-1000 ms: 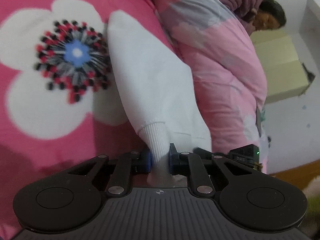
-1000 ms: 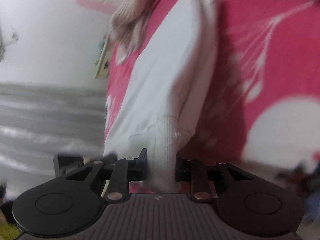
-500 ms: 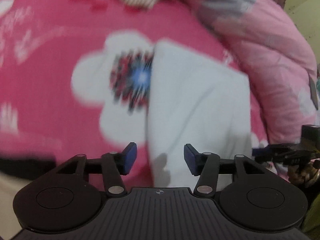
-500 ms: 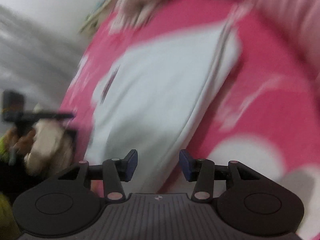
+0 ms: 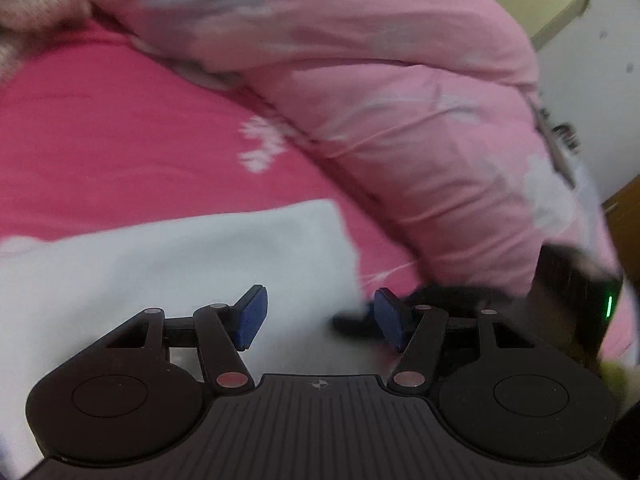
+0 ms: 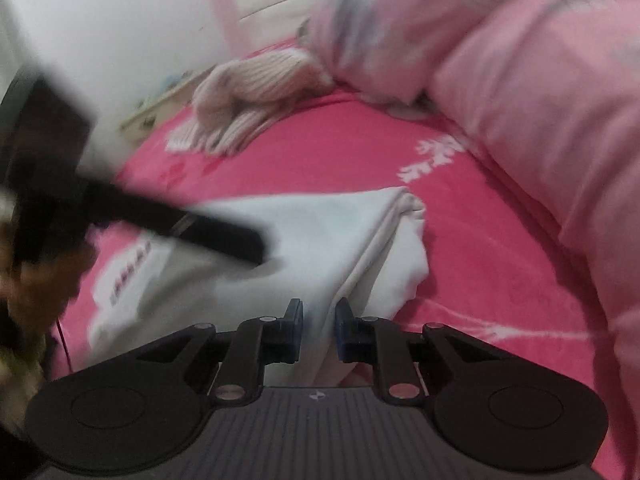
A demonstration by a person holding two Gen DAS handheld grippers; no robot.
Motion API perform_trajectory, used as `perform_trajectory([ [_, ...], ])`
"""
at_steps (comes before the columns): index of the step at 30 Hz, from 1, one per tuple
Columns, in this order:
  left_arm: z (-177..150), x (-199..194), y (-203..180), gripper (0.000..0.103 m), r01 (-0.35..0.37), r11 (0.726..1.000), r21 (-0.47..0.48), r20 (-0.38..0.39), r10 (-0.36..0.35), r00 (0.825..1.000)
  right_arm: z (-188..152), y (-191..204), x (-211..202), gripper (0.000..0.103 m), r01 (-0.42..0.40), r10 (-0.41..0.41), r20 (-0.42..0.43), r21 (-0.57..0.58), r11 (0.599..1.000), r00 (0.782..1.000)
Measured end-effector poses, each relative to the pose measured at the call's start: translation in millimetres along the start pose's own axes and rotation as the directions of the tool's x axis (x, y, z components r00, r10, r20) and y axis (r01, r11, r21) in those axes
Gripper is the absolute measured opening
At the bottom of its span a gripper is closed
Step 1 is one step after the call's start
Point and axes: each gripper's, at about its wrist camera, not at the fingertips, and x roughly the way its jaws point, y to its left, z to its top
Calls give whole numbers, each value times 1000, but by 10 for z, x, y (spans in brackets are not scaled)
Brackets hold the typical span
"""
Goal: Fold clothes
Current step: 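Lift the hem with both grippers and fold it over the shirt body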
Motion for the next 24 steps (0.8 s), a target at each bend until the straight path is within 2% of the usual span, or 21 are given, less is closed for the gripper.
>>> perform_trajectory([
  [1,16,82,-31,59,0,1000,14,-14,0,1000,-24,40,-7,22,5,-5,5,-47,999,1000],
  [3,53,241,-109,55,-25,998,66,-47,28,998,-67,122,4,32,12,-9,27,-121,993,1000],
  [5,104,431,-177,51,-77,987,140,-82,89,993,-113,173,6,40,8,-1,44,-162,987,999],
  [6,119,504,-196,46,-97,981,171,-96,115,989,-131,205,20,42,13,-3,54,-183,983,999],
  [9,149,604,-257,43,-123,964,234,-107,151,983,-158,307,84,44,23,-2,84,-253,967,996],
  [11,146,635,-280,36,-147,955,258,-103,178,979,-168,350,89,47,18,11,102,-283,959,995],
  [13,131,639,-271,17,-171,948,267,-82,199,976,-169,353,78,48,11,22,108,-301,953,994],
  [14,131,635,-253,13,-178,948,264,-74,204,976,-169,341,64,47,8,26,107,-307,952,994],
  [15,144,614,-209,6,-172,955,241,-68,194,979,-172,301,15,45,5,28,105,-298,955,994],
  [19,219,448,65,4,-70,996,48,-41,72,997,-89,6,-217,42,3,15,125,-142,990,992],
  [21,211,321,199,3,7,999,-51,-7,-7,1000,-9,-118,-255,38,20,-8,148,-80,997,989],
  [22,195,266,246,3,39,996,-79,10,-38,999,31,-175,-262,35,27,-18,158,-54,998,987],
  [23,178,224,280,3,58,994,-96,23,-56,998,68,-226,-253,29,32,-27,163,-33,999,986],
  [24,161,199,302,3,68,992,-105,32,-64,997,92,-258,-196,28,35,-31,155,-25,999,987],
])
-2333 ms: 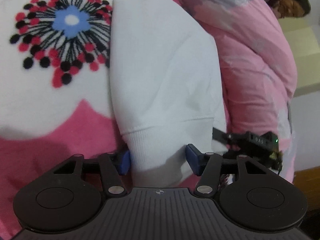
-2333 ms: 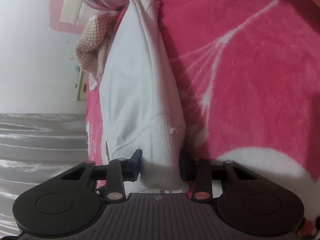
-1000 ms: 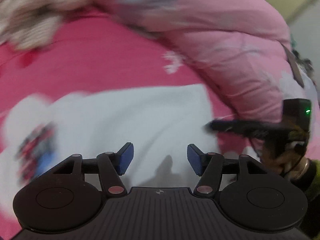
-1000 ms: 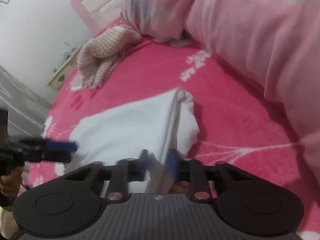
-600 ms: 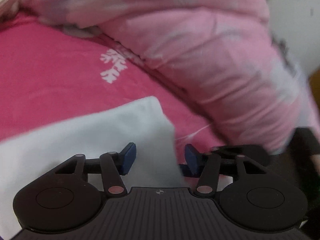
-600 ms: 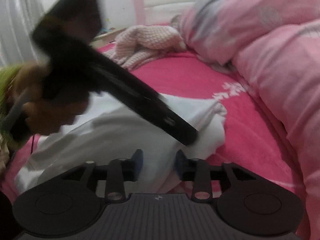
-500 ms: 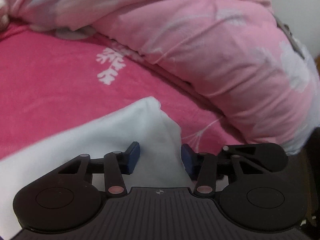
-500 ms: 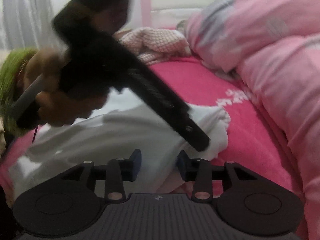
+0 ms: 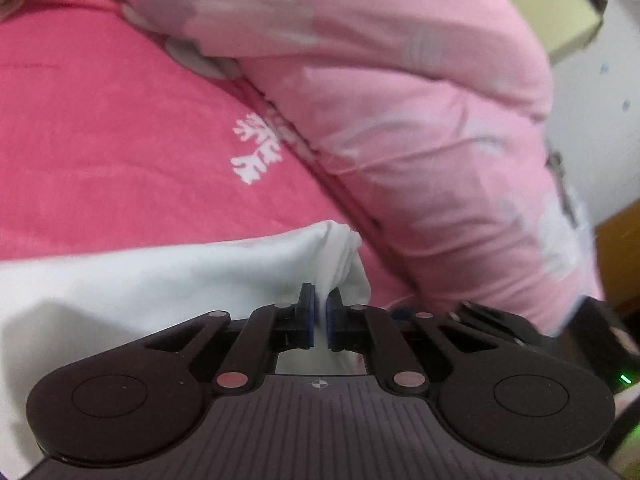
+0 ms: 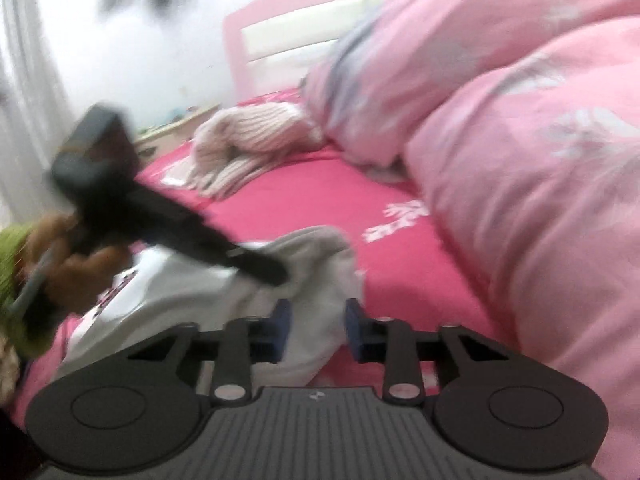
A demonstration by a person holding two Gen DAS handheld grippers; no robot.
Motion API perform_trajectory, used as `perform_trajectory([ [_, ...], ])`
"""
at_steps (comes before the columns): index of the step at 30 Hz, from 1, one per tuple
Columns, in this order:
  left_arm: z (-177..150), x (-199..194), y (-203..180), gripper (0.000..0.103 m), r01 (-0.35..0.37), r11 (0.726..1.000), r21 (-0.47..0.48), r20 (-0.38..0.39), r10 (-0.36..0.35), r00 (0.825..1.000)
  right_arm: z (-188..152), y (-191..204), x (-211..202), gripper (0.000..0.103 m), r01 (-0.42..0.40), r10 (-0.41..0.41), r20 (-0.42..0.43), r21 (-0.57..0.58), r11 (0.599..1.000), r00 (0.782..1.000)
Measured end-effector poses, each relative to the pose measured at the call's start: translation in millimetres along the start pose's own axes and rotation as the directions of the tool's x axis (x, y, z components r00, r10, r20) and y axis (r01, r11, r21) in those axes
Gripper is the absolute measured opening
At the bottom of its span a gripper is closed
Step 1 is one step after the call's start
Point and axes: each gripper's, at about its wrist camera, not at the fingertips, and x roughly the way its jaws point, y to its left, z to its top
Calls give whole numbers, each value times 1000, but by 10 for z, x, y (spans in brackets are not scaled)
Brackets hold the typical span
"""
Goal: Fold clothes
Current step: 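Lift the hem with both grippers and fold it over the shirt body, then hold the folded hem down with both closed grippers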
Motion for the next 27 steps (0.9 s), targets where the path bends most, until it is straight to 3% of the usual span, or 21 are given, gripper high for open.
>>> perform_trajectory([
  [2,-29,-32,31,3,15,1000,-16,8,-15,1000,29,-61,122,22,7,-7,-18,15,1000,1000],
  [4,-40,-44,45,3,21,999,-25,9,-21,1000,54,-109,225,10,11,-10,-32,27,1000,999],
  [6,-40,-55,42,3,22,999,-29,11,-22,1000,77,-51,196,6,-25,25,-2,0,1000,1000],
  [10,-26,-82,2,3,47,999,-26,23,-46,999,77,138,191,4,-62,65,26,-105,993,998],
  [14,-33,-71,-33,3,60,998,-20,25,-59,998,22,136,349,4,-31,33,15,-130,991,999],
  [18,-44,-41,-23,3,54,998,-18,19,-54,998,24,35,499,4,-9,10,15,-64,998,1000],
  [23,-48,9,0,3,46,998,-34,17,-46,999,31,-78,522,4,-37,37,11,33,999,999],
  [27,-43,35,56,4,44,997,-63,14,-43,999,27,-156,373,11,-16,15,5,71,997,1000],
])
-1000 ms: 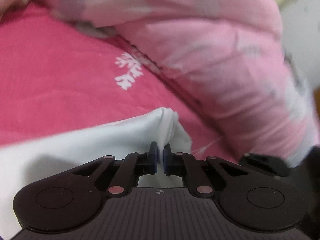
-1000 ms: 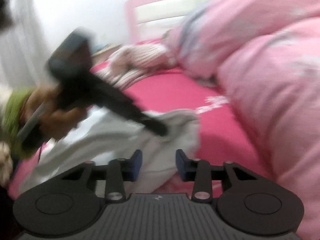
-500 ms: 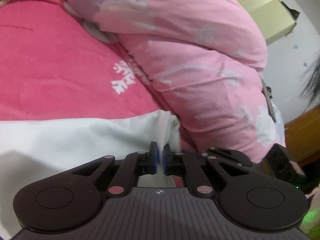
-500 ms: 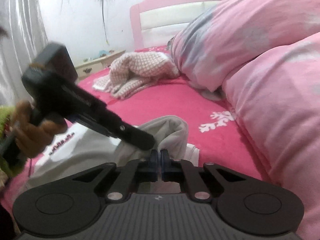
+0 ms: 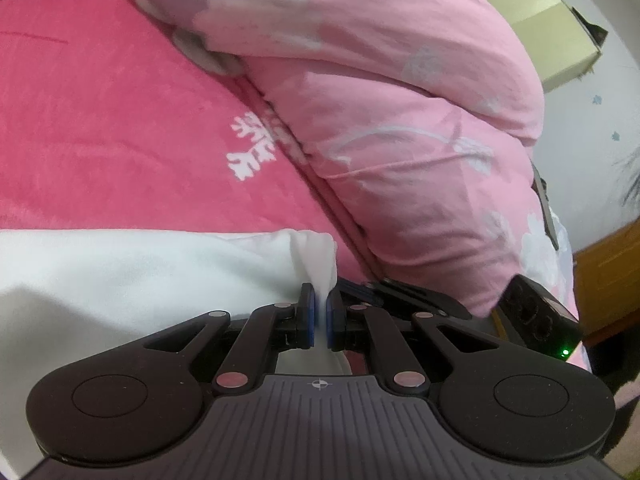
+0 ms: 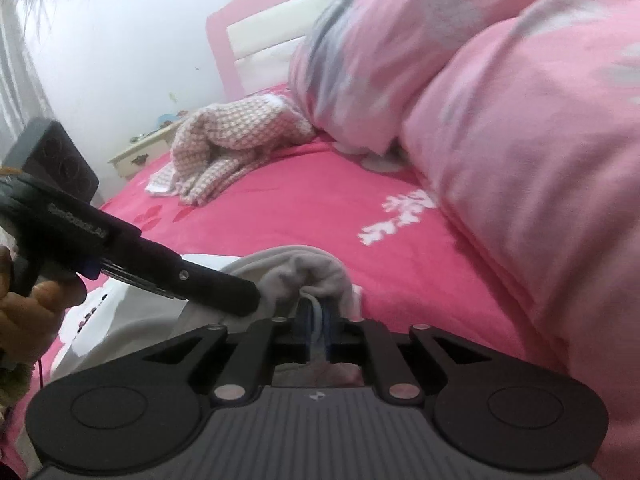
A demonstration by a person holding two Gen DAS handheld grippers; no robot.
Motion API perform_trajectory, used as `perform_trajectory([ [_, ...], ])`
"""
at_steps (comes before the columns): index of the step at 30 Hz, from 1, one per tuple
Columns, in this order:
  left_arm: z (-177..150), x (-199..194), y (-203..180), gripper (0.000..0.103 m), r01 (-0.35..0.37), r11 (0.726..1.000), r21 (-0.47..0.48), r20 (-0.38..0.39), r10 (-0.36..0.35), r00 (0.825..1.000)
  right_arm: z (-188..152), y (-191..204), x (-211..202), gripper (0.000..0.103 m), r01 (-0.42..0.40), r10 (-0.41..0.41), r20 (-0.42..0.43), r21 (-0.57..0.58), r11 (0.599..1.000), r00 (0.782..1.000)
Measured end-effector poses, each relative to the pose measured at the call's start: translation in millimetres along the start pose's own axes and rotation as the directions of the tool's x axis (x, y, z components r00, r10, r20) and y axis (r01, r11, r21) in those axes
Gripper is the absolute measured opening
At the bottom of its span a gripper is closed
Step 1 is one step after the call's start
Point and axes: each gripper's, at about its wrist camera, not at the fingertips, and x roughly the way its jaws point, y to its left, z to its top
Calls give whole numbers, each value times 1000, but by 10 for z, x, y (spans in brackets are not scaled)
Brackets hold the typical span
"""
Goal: Fold clothes
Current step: 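Hold the folded hem down with both closed grippers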
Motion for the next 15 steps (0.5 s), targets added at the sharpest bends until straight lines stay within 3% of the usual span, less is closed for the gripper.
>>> perform_trajectory([
  [5,2,-14,18,4,9,1000,-19,7,-9,1000,14,-27,-306,11,53,-53,40,-10,999,998],
  [9,4,-38,3,4,18,1000,-17,13,-17,1000,2,160,-386,11,9,-2,51,-136,991,999],
  [12,1,-47,-7,4,20,1000,-16,16,-20,1000,-81,322,-230,10,8,-2,20,-270,963,1000],
  [15,-6,-49,-19,4,22,1000,-11,17,-22,1000,-184,314,52,7,21,-29,-18,-325,945,999],
])
